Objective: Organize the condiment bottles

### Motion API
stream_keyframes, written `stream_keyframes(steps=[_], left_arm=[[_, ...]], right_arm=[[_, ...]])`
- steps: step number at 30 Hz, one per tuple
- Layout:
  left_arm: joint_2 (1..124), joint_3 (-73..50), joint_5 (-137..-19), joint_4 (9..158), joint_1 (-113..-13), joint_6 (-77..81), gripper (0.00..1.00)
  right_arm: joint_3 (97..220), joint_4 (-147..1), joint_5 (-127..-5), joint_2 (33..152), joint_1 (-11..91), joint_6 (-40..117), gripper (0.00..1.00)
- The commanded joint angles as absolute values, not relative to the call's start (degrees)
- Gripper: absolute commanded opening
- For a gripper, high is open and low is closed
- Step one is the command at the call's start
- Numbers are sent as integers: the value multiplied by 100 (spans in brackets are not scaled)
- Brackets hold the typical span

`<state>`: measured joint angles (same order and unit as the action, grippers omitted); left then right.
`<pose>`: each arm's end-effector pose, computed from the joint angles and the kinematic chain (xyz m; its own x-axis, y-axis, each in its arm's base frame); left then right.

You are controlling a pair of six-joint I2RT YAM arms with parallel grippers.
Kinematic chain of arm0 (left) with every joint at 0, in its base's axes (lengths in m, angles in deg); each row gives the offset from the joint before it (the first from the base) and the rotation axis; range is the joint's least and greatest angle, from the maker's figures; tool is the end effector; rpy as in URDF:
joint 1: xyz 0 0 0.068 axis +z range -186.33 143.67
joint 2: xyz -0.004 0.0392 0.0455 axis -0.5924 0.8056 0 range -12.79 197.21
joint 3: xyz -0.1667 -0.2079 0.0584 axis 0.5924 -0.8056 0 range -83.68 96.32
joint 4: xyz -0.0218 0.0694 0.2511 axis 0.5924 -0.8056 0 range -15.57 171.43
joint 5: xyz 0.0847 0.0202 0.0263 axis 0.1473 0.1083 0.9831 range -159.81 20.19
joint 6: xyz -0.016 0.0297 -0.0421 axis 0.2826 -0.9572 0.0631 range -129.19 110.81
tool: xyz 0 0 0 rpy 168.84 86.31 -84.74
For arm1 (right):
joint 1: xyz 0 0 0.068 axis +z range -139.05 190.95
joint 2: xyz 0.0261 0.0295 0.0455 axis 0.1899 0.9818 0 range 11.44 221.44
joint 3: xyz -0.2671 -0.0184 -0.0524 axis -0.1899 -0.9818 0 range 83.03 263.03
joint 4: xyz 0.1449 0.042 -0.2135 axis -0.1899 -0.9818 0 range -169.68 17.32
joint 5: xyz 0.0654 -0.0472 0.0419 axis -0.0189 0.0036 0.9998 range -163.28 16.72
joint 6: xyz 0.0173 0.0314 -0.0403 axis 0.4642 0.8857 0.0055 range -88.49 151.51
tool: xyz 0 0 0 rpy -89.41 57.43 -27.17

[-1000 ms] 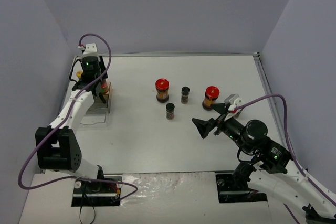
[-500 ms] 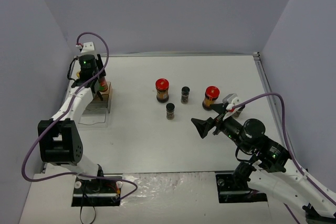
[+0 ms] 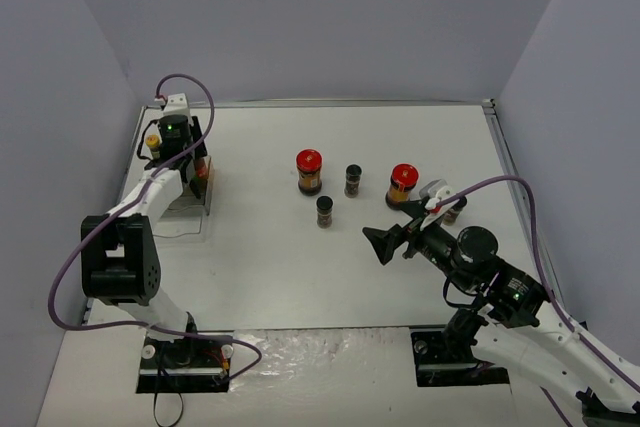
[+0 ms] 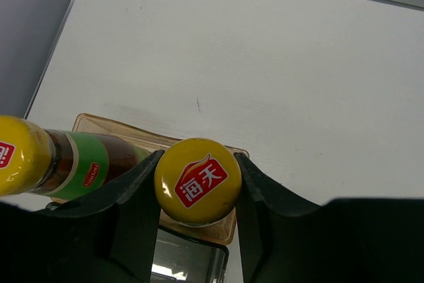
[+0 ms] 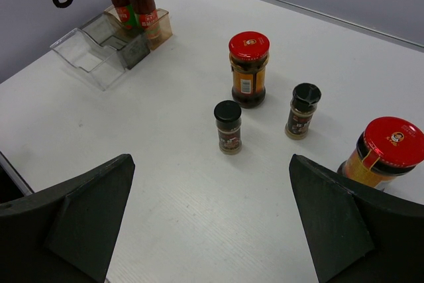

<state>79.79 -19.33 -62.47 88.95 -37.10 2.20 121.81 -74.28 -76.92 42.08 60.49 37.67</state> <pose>0.3784 -0.0004 0.2755 -0.3257 -0.1914 -0.9259 -0.1737 0.9747 -0.1404 0.0898 0.1018 0.3546 -0.0036 0.1609 -0.9870 -0.7222 0.6823 0.1138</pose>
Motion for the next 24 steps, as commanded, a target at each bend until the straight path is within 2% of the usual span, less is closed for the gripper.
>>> stream_keyframes(steps=[1,3,5,9,15,20,24], left_arm=[[7719,-1724,-6216,9960,-3712,303,51],[7705,-1765,-6208,9946,-3712,303,62],[7635,-1793,-6207,9874,-3712,339,78],[7419,-1711,-6208,9530,-3712,379,92],[6735,-1344,-6378,8535,-3755,468,97],[6338,-793,-6953,7233,-3839,720,97],[6100,-681,-7672,6692,-4271,782,97]], right_arm=[[12156,-7011,-7777,4222,6043,3859,100],[12144,-7013,-7769,4195,6043,3880,100],[12135,-7014,-7757,4194,6043,3899,100],[12138,-7005,-7694,4197,6043,3916,100],[12141,-6976,-7590,4189,6046,3965,100],[12135,-6978,-7549,4111,6052,4027,100],[12098,-6982,-7585,4000,6052,4058,100]])
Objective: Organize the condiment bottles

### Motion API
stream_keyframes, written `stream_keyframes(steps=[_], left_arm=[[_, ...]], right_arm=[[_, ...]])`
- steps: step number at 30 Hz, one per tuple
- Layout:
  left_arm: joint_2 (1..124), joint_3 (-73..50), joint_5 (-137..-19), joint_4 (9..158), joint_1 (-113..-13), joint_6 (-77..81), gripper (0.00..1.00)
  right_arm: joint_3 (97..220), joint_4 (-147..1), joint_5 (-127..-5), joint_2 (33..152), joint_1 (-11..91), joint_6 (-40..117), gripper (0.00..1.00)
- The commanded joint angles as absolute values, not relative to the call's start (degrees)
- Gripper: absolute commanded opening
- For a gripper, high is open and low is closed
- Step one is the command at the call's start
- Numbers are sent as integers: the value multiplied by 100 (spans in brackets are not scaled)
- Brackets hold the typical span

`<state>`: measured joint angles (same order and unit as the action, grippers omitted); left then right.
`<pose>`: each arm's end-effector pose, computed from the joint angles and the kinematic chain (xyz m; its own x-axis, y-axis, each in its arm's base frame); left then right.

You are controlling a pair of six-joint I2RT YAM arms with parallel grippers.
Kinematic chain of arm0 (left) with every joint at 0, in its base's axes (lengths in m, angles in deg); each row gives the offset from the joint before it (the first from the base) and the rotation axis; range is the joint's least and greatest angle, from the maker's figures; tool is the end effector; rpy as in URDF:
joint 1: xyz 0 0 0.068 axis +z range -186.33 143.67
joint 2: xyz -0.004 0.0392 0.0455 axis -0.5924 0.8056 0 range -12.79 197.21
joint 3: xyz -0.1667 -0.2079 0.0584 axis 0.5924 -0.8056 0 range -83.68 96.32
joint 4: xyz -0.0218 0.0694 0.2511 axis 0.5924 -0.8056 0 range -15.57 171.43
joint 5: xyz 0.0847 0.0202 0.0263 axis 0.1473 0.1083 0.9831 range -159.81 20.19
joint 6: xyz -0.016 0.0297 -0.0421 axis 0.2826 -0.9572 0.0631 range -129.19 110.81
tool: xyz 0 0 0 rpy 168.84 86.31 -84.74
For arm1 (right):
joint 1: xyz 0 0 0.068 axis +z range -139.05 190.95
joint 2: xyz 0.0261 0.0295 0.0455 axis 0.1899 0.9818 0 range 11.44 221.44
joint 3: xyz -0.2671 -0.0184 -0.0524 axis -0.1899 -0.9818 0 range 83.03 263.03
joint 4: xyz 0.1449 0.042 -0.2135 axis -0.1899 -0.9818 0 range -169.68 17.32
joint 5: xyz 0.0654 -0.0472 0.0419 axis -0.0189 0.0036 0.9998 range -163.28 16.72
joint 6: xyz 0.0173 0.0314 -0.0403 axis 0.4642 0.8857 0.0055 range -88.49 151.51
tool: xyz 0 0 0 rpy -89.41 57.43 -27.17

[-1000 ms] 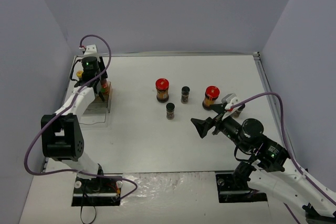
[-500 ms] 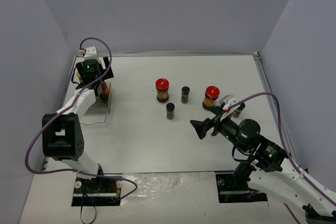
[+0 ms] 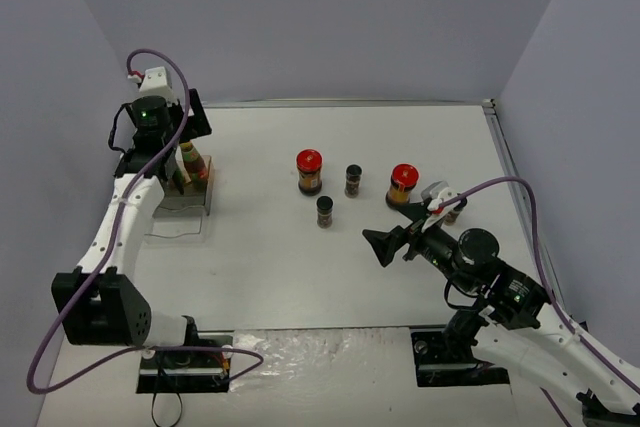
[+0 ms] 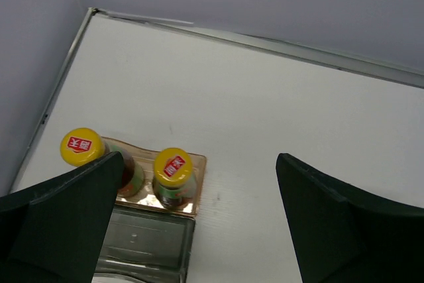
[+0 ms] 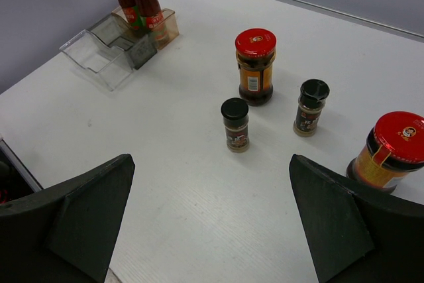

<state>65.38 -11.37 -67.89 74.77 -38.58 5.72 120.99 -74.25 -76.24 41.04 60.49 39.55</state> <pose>0.3225 -0.0114 0.3827 -0.2110 -0.2490 -0.9452 -0.0492 0.9685 -0.2441 0.0876 0.0999 0.3518 -0.0256 0.1852 -0.9824 -0.7302 0.6677 0.1449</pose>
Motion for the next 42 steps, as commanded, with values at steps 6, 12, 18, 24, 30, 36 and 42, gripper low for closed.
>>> stream_keyframes(steps=[6,12,18,24,30,36,42], left_arm=[[6310,-461,-8119,6282,-5192,734,97],[6954,-279,-7773,6410,-6126,718,97],[7911,230,-7496,6384,-6800,611,97],[8638,617,-7172,6340,-7118,521,97],[9125,946,-6253,6131,-7238,526,97],[9453,1136,-5987,6078,-7228,501,97],[9770,1421,-6188,5965,-7171,559,97]], right_arm=[[12052,-7031,-7663,3865,6052,4107,100],[12015,-7051,-7712,3783,6052,4166,100],[11968,-7118,-7723,3626,6052,4257,100],[11941,-7210,-7759,3514,6052,4294,100],[11950,-7242,-7798,3421,6052,4318,100],[11981,-7460,-7851,3416,6052,4290,100],[12015,-7518,-7882,3424,6052,4262,100]])
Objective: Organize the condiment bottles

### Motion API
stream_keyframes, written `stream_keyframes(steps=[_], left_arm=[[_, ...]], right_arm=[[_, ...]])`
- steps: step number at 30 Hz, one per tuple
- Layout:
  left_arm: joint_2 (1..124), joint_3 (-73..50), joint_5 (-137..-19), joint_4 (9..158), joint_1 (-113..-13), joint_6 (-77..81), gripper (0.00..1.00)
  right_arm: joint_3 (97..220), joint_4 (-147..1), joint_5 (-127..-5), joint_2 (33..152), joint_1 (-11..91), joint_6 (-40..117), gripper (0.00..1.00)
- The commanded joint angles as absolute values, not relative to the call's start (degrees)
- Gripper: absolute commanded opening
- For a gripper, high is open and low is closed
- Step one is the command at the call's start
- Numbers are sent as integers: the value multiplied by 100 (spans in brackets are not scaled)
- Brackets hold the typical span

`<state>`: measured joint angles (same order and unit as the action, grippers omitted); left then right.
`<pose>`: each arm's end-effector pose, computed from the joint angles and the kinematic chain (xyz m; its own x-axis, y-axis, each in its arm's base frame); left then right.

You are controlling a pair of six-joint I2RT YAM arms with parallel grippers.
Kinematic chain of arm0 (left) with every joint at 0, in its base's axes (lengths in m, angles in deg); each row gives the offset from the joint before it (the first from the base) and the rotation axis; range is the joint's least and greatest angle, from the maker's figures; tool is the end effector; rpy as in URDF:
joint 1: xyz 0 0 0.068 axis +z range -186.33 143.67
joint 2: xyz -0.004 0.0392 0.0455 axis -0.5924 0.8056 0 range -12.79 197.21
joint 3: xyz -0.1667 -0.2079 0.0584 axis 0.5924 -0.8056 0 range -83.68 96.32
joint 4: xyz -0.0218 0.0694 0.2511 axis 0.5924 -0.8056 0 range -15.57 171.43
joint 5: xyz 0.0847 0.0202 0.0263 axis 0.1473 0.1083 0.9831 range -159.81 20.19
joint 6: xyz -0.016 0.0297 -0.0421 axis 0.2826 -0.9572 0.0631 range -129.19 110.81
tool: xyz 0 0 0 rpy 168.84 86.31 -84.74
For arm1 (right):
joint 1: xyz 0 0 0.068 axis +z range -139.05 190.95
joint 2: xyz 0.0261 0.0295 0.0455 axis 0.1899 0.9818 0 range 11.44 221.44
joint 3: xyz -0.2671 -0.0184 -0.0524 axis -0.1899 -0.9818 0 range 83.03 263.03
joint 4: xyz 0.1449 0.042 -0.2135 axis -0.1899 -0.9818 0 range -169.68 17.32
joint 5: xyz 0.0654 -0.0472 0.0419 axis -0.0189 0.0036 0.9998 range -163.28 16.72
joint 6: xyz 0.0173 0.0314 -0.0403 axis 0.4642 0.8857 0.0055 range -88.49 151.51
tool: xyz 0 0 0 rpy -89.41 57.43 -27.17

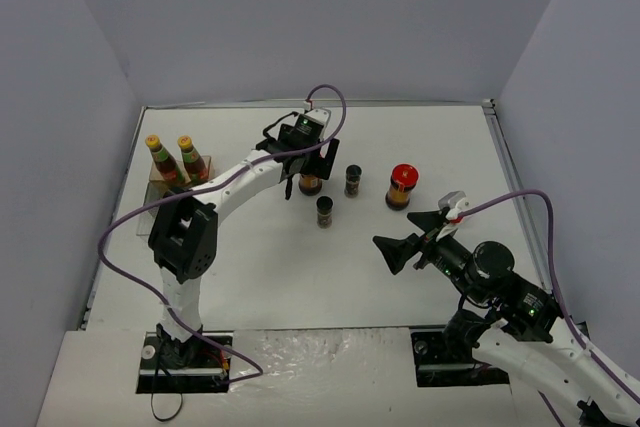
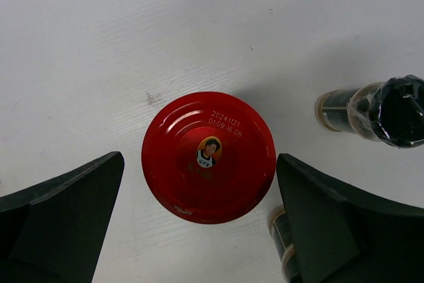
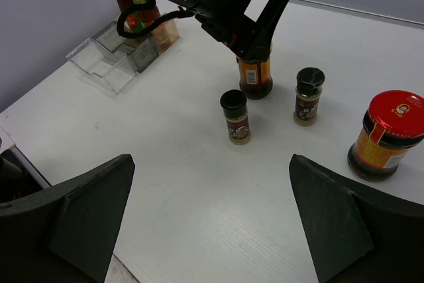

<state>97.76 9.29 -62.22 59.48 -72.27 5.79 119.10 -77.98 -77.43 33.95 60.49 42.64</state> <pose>0.3660 -0.2594 0.2743 -0.6268 0.1381 -0.7668 0.3493 0.9295 -0.1182 0.0724 0.0809 0.3460 -0.0460 0.2428 -0.9690 -0.7170 0.6674 0.2012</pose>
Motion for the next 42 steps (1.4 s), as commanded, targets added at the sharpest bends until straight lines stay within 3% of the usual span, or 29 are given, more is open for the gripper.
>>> stream_keyframes(steps=[1,6,11,15,19,24,31,42], left_arm=[[9817,1464,-6231,5922,-7144,594,97],[9813,1546,-6384,5928,-7052,725,89],[9743,1520,-6497,5902,-7050,804,68],[9494,1396,-6508,5798,-7043,832,29],[9018,1166,-6327,5557,-7000,856,3],[8111,832,-6078,4921,-6674,821,0],[6724,56,-6111,4516,-5424,817,0],[6189,-490,-6401,4798,-3274,697,0]], right_arm=[[12019,-7521,-7882,3428,6052,4266,100],[12003,-7550,-7900,3403,6052,4267,100],[12003,-7550,-7917,3412,6052,4250,100],[12004,-7550,-7901,3397,6052,4240,100],[11969,-7541,-7891,3352,6052,4258,100],[12103,-7525,-7825,3371,6052,4261,100],[12294,-7478,-7730,3661,6052,4142,100],[12357,-7062,-7415,3972,6052,3905,100]])
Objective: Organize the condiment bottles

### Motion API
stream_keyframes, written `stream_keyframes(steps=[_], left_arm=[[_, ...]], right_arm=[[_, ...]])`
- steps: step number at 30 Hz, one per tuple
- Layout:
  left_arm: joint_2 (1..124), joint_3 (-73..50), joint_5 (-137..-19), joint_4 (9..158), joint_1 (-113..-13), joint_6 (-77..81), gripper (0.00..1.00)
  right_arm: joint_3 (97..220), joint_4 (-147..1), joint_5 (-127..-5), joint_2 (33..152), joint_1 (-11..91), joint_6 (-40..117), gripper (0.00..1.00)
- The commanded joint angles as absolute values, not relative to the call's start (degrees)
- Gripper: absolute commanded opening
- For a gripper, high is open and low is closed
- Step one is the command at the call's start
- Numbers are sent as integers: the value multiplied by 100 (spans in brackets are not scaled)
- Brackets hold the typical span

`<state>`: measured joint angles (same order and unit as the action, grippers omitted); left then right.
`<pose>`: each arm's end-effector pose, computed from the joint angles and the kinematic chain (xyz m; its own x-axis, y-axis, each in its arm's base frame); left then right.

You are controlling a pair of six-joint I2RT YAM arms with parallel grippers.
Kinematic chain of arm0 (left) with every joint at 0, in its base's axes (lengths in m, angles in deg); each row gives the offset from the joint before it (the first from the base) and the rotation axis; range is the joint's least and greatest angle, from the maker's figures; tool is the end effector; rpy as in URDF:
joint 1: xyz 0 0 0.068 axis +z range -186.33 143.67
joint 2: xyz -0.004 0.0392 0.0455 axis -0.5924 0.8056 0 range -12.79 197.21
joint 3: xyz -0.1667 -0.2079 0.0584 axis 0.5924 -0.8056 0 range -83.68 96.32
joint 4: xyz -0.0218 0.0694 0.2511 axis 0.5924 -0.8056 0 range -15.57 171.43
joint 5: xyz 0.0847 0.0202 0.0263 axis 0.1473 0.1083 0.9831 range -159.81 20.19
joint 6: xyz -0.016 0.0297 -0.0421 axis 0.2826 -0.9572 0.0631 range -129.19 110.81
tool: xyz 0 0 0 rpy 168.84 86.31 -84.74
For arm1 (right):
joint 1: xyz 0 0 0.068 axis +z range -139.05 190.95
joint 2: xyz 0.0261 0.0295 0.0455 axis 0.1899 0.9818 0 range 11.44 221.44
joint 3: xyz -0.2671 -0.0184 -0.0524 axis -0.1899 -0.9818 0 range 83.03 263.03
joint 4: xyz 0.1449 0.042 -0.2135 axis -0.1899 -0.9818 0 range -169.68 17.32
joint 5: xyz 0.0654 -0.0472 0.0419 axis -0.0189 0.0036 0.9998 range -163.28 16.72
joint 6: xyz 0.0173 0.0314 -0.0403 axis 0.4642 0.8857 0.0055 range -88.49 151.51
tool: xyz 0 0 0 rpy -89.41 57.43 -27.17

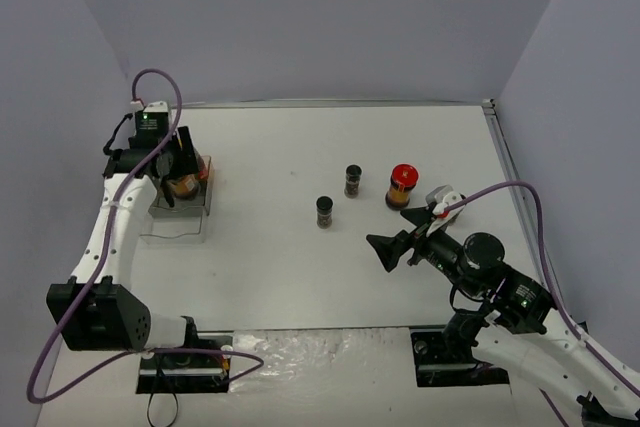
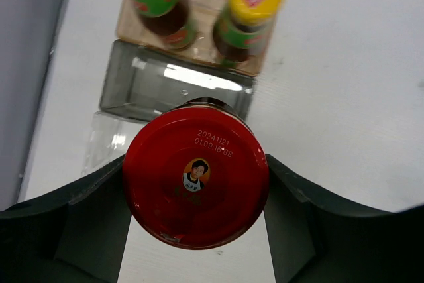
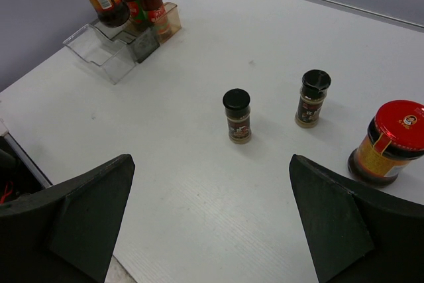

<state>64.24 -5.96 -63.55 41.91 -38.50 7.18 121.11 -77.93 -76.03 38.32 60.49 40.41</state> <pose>0.2901 -0.0070 0.3650 -0.5878 -0.2580 -0.7667 -0.2217 0.9629 -0.1540 0.0806 0.0918 0.3506 -0.0463 0.1839 -0.9819 -0.7307 0.6640 0.1588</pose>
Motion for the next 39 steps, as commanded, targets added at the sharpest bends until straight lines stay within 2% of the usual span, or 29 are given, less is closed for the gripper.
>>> stream_keyframes(steps=[1,10,25,35,39], left_arm=[[6209,-487,-6401,4901,-3104,721,0],[6413,-666,-6292,5704,-2455,750,0],[7298,-569,-6195,6067,-2421,771,0],[7525,-1022,-6208,6444,-2429,831,0],[7634,-1106,-6138,6515,-2429,788,14]], right_arm=[[12324,-7018,-7402,3969,6052,3915,100],[12218,-6941,-7150,3783,6052,3984,100],[12066,-6986,-7196,3622,6052,3952,100],[11934,-6987,-7258,3572,6052,3967,100],[11877,-6987,-7289,3551,6052,3993,100]])
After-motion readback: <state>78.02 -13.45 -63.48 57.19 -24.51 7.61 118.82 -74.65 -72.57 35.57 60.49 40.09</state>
